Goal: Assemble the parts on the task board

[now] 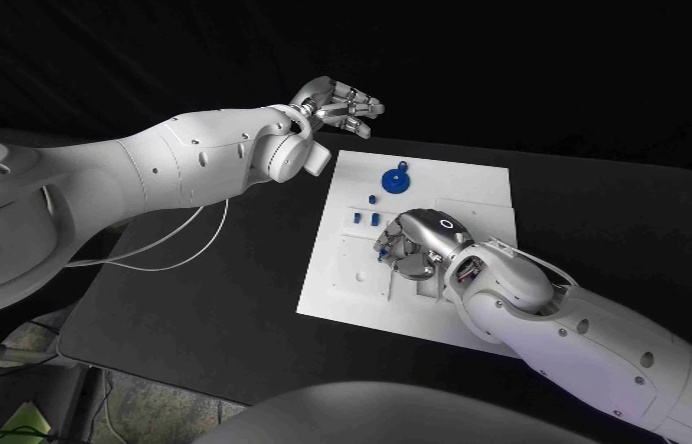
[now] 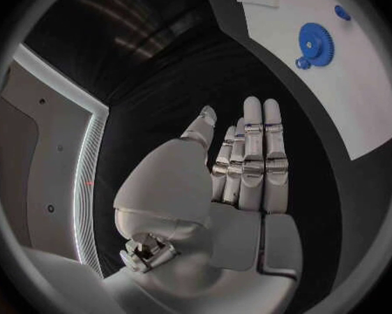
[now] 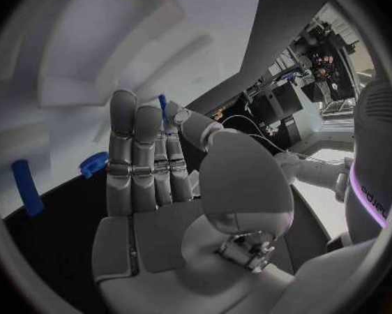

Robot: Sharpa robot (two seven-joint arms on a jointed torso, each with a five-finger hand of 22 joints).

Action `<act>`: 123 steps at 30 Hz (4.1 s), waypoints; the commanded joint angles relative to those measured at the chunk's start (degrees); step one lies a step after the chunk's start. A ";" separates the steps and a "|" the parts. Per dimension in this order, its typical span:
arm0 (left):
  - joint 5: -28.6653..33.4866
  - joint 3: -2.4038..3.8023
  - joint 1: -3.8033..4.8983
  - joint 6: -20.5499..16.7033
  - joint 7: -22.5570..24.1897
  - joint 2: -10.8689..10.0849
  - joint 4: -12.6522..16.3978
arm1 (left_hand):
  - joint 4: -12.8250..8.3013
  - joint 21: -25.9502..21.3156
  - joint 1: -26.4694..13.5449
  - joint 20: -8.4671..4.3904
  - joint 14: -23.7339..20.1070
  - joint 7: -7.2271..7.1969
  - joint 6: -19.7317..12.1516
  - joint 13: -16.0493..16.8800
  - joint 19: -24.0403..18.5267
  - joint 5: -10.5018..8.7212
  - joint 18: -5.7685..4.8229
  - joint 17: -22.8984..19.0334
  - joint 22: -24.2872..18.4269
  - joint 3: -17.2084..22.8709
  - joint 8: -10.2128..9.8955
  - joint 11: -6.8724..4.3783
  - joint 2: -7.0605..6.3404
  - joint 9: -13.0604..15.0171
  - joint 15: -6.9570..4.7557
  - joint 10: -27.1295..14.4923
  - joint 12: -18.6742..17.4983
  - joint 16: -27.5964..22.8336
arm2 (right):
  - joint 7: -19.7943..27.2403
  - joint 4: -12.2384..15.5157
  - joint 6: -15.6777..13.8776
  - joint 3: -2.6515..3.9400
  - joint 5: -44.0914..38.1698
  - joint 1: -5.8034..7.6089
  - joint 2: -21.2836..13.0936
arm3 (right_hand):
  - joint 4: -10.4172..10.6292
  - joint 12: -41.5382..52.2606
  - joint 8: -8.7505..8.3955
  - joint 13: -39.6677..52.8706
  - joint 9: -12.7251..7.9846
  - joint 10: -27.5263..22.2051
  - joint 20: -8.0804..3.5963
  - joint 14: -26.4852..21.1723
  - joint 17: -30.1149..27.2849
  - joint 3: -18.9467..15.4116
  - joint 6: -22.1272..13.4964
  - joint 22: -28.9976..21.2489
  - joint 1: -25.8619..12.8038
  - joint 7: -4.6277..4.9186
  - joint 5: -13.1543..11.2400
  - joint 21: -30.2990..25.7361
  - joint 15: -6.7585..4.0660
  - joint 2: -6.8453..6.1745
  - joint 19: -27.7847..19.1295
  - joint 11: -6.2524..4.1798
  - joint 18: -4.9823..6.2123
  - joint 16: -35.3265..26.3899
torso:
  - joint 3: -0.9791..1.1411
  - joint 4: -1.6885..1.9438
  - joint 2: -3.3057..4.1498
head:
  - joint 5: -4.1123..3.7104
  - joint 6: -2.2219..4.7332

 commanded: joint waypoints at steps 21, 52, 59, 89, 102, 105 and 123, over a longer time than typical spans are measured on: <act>-0.39 0.04 0.06 0.92 -0.15 0.16 -0.10 | 0.16 0.20 0.42 0.12 -0.23 -0.20 -0.13 0.00 0.36 -0.15 -0.90 -0.03 -0.36 -0.58 0.13 0.00 0.23 0.09 0.22 -0.20 -0.01 -0.10 | 0.13 0.30 1.04 -0.03 -0.57 -0.17 -0.20 | -0.19 0.25 0.26 0.05 0.08 1.56 -0.02 -0.04 -0.13 0.11 0.51 0.47 -0.01 -0.13 0.16 -0.48 -0.42 0.40 0.64 -1.24 1.60 0.35 | -0.05 0.00 0.00 | -0.20 -0.12; -0.43 0.02 0.06 1.13 -0.58 0.32 -0.14 | 0.17 0.22 0.47 0.14 -0.25 -0.18 -0.18 0.00 0.37 -0.15 -0.89 -0.06 -0.53 -0.71 0.14 0.02 0.25 0.09 0.23 -0.28 -0.02 -0.10 | -2.80 -0.64 8.02 -0.04 -2.72 -0.16 0.41 | -0.57 0.23 0.23 0.03 0.01 1.15 0.04 -0.45 -0.44 -0.31 0.24 2.51 -0.12 -0.02 0.17 -1.84 -0.34 0.61 0.40 -1.11 1.34 0.30 | -0.07 -0.03 -0.01 | -0.37 -0.35; -0.43 0.02 0.06 1.20 -0.61 0.39 -0.18 | 0.17 0.22 0.47 0.14 -0.25 -0.18 -0.18 0.00 0.37 -0.15 -0.89 -0.06 -0.53 -0.71 0.14 0.02 0.25 0.09 0.23 -0.28 -0.02 -0.10 | -2.75 -0.52 7.57 -0.04 -2.90 -0.16 0.57 | -0.65 0.23 0.23 0.02 -0.16 1.04 0.06 -0.52 -0.52 -0.64 0.16 2.89 -0.07 0.03 0.17 -2.16 -0.32 0.65 0.38 -1.08 1.34 0.22 | -0.06 0.01 -0.01 | -0.38 -0.37; -0.47 0.01 0.07 1.67 -1.16 0.24 -0.20 | 0.29 0.24 0.42 0.16 -0.30 -0.17 -0.21 0.00 0.36 -0.17 -0.90 -0.11 -0.81 -0.90 0.14 0.03 0.36 0.09 0.26 -0.30 -0.01 -0.10 | -3.01 0.81 3.20 -0.08 0.10 -0.16 -0.62 | -1.30 0.10 0.18 -0.41 -3.46 -15.31 3.05 -1.94 -1.65 -4.24 -7.75 6.57 0.84 2.55 5.82 -3.28 2.51 -3.48 -0.72 3.54 4.96 1.16 | -0.02 0.02 -0.01 | -0.45 -0.01; -0.50 0.01 0.07 1.73 -1.26 0.00 -0.38 | 0.38 0.25 0.45 0.17 -0.34 -0.17 -0.23 0.00 0.39 -0.19 -0.90 -0.13 -0.93 -0.97 0.15 0.04 0.36 0.10 0.27 -0.31 -0.01 -0.11 | -3.84 6.51 2.21 2.66 3.38 -0.07 -5.23 | -0.71 0.10 0.18 -0.42 -3.47 -13.08 2.93 -1.51 -2.03 -3.12 -7.65 7.59 -0.11 2.41 6.23 -3.89 2.25 -3.51 0.17 3.00 4.98 2.00 | -0.09 -0.12 -0.05 | -1.42 0.96; -0.50 0.01 0.07 1.73 -1.22 -0.01 -0.43 | 0.38 0.25 0.45 0.17 -0.34 -0.17 -0.23 0.00 0.39 -0.19 -0.90 -0.13 -0.93 -0.97 0.15 0.04 0.36 0.10 0.27 -0.31 -0.01 -0.11 | -4.01 7.65 3.40 4.70 5.60 0.07 -6.75 | -0.07 0.11 0.20 -0.39 -3.43 -11.94 2.65 -1.35 -1.76 -4.34 -7.89 6.99 -1.14 2.30 7.07 -4.72 2.04 -3.26 1.10 2.63 4.44 2.61 | -0.05 -0.07 0.00 | -1.69 1.44; -0.71 0.01 0.06 1.71 -1.08 -0.29 -0.31 | 0.33 0.27 0.62 0.15 -0.32 -0.18 -0.22 0.00 0.41 -0.18 -0.90 -0.13 -1.02 -0.95 0.15 0.02 0.39 0.10 0.25 -0.26 -0.02 -0.11 | -4.94 6.96 14.74 10.81 11.03 2.69 -15.12 | 7.55 0.26 0.18 -0.30 -3.69 -18.13 3.94 -2.43 -3.21 -30.95 -13.59 1.43 4.54 0.96 9.29 -10.89 3.37 -2.15 3.51 3.88 4.06 3.28 | -0.02 -0.20 -0.09 | -2.38 2.30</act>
